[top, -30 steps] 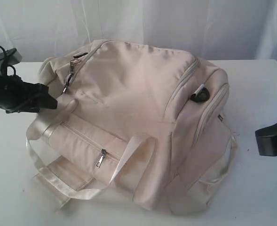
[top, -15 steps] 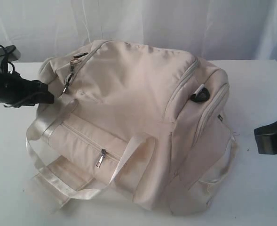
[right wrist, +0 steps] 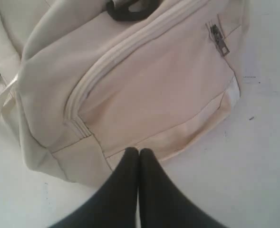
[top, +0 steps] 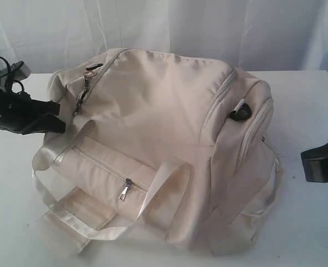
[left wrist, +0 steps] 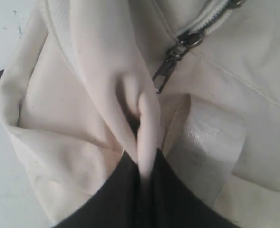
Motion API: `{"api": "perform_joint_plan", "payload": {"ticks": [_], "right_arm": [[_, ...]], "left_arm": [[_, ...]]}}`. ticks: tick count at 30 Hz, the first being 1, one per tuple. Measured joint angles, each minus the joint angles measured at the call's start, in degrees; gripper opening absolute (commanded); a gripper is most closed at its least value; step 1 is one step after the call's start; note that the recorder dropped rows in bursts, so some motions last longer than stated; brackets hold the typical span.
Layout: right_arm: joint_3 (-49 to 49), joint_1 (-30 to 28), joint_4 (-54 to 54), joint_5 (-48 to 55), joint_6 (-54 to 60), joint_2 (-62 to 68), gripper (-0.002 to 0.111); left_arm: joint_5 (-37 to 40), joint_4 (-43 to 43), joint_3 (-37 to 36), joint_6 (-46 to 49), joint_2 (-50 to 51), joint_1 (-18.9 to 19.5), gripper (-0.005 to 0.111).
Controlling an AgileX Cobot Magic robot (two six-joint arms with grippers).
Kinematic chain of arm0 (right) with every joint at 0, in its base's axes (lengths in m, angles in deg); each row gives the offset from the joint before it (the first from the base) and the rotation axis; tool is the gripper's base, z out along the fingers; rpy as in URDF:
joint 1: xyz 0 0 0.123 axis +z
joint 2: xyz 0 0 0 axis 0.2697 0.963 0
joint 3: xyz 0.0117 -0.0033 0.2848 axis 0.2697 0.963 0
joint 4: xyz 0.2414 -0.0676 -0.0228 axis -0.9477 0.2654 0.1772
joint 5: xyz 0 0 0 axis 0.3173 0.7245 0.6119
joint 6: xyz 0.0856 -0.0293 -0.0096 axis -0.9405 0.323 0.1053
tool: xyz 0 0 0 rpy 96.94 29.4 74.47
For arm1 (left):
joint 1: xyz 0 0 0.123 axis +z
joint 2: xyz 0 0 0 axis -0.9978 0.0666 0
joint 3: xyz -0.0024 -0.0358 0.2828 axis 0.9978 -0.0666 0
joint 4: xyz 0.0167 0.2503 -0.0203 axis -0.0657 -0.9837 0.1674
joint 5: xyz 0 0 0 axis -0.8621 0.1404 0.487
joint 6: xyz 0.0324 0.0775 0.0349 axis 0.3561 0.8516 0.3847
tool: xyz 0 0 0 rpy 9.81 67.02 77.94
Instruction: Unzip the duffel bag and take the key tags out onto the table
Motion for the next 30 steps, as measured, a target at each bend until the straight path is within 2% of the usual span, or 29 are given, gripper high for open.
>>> {"api": "perform_joint_plan", "payload": {"ticks": [6, 15, 23, 26, 30], "right_arm": [[0.0, 0.0, 0.0, 0.6, 0.0, 0.0, 0.000], [0.0, 0.0, -0.6, 0.6, 0.0, 0.0, 0.000], [-0.6, 0.0, -4.0, 1.8, 0.6, 0.0, 0.000], [-2.3, 0.0, -5.8, 2.6, 1.9, 0.0, 0.000], [-3.8, 0.1, -6.6, 3.3, 2.2, 0.0, 0.000]], "left_arm": [[8.7, -14.4, -0.1, -11.7, -6.0, -0.1, 0.000], [14.7, -22.2, -9.2, -20.1, -16.4, -0.3, 0.000], [15.8, -24.5, -13.2, -21.0, -20.3, -0.3, 0.001], [15.2, -24.3, -13.6, -21.0, -20.5, -0.3, 0.011], [14.9, -24.2, -14.2, -21.0, -20.6, -0.3, 0.035]]}}
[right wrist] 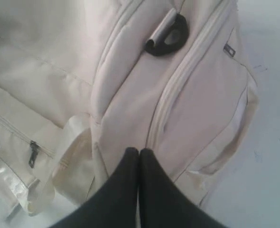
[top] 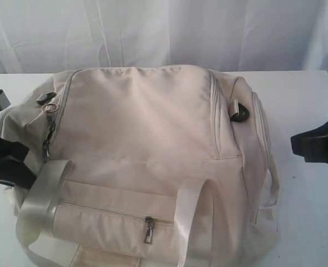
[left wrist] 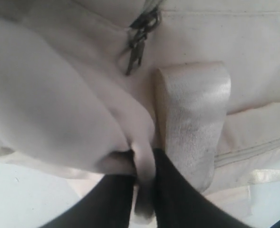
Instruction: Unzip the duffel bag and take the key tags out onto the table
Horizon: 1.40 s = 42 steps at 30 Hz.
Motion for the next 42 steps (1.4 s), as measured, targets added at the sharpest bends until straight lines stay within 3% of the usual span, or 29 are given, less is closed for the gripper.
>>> {"api": "perform_joint_plan", "payload": {"ticks": [3, 6, 13, 20, 27, 31, 36, 42], "right_arm": [[-0.6, 0.0, -0.2, 0.6, 0.1, 0.0, 0.000], [-0.9, 0.0, -0.2, 1.2, 0.1, 0.0, 0.000], [-1.2, 0.0, -0.8, 1.6, 1.0, 0.0, 0.000], [-2.2, 0.0, -8.8, 1.7, 9.4, 2.1, 0.000], [-9.9, 0.4, -16.6, 6.4, 17.8, 10.9, 0.000], [-15.9, 4.8, -22.5, 9.0, 28.4, 19.1, 0.000], [-23.3, 13.6, -24.4, 5.0, 44.1, 28.4, 0.000], [-31.7, 27.8, -18.3, -9.7, 44.0, 40.8, 0.003]], "left_arm": [[0.7, -0.2, -0.1, 0.0, -0.1, 0.0, 0.053], [1.6, 0.3, 0.2, 0.0, -0.1, 0.0, 0.061], [9.3, -0.6, 6.9, 0.0, -0.1, 0.0, 0.062], [12.9, -1.3, 16.7, 0.1, -0.3, 0.0, 0.062], [12.0, -16.2, 19.2, -9.4, -0.4, 0.0, 0.062], [11.9, -23.1, 19.2, -15.1, -0.4, 0.0, 0.062], [12.8, -24.2, 18.7, -15.9, -1.2, 0.0, 0.062], [12.0, -24.5, 15.8, -16.3, -3.0, 0.0, 0.062]]}}
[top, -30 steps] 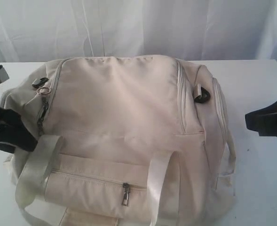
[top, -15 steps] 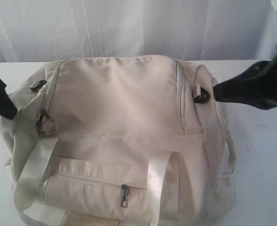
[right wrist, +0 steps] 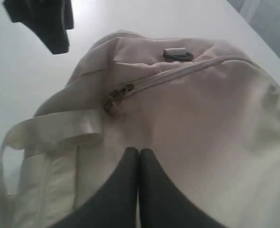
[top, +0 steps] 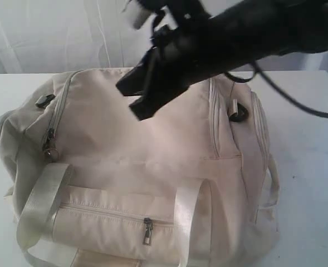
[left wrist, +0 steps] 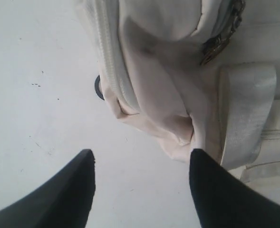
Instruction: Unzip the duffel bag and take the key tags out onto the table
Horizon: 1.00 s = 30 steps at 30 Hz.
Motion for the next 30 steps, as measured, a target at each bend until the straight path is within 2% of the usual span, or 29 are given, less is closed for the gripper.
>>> {"api": "perform_joint_plan", "payload": {"ticks": [3, 8, 10, 23, 30], "right_arm": [[-2.5, 4.9, 2.7, -7.7, -2.7, 5.5, 0.019], [-5.3, 9.9, 3.7, -11.4, -6.0, 13.0, 0.061], [-6.0, 11.5, 3.9, -12.4, -7.0, 15.1, 0.067], [-6.8, 19.6, 3.9, -30.3, -13.4, 21.9, 0.067], [-6.7, 21.8, 3.8, -38.8, -15.8, 25.1, 0.064]], "left_arm": [[-1.8, 0.0, -1.1, -1.1, -0.1, 0.0, 0.062], [-3.9, 1.2, -3.1, -2.6, -0.2, 0.0, 0.062], [-4.1, 1.5, -3.3, -2.7, -0.2, 0.0, 0.062], [-5.1, 1.7, -3.4, -2.9, -0.2, 0.0, 0.062], [-5.1, 1.7, -3.4, -2.9, -0.2, 0.0, 0.062]]}}
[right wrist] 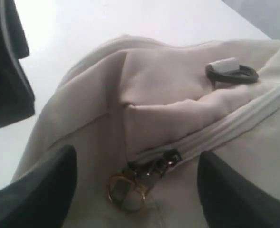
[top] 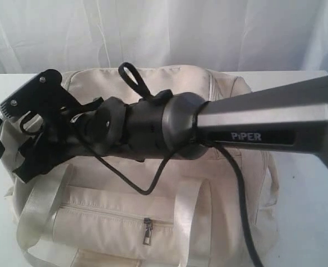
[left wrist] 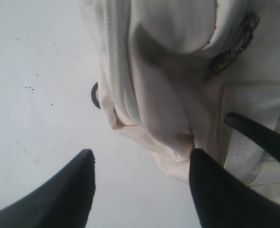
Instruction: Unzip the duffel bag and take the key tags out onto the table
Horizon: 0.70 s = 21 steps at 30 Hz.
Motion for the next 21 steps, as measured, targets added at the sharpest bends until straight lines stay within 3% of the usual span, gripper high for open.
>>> {"api": "perform_joint_plan", "payload": {"ticks": [13, 21], "right_arm": [[0.0, 0.8, -0.3, -2.4, -5.1, 4.8, 0.058], [0.0, 1.6, -0.5, -4.2, -6.5, 5.0, 0.021]], "left_arm": [[-0.1, 0.0, 0.0, -0.1, 0.0, 0.0, 0.062], [-0.1, 0.0, 0.0, -0.1, 0.0, 0.0, 0.062]]}}
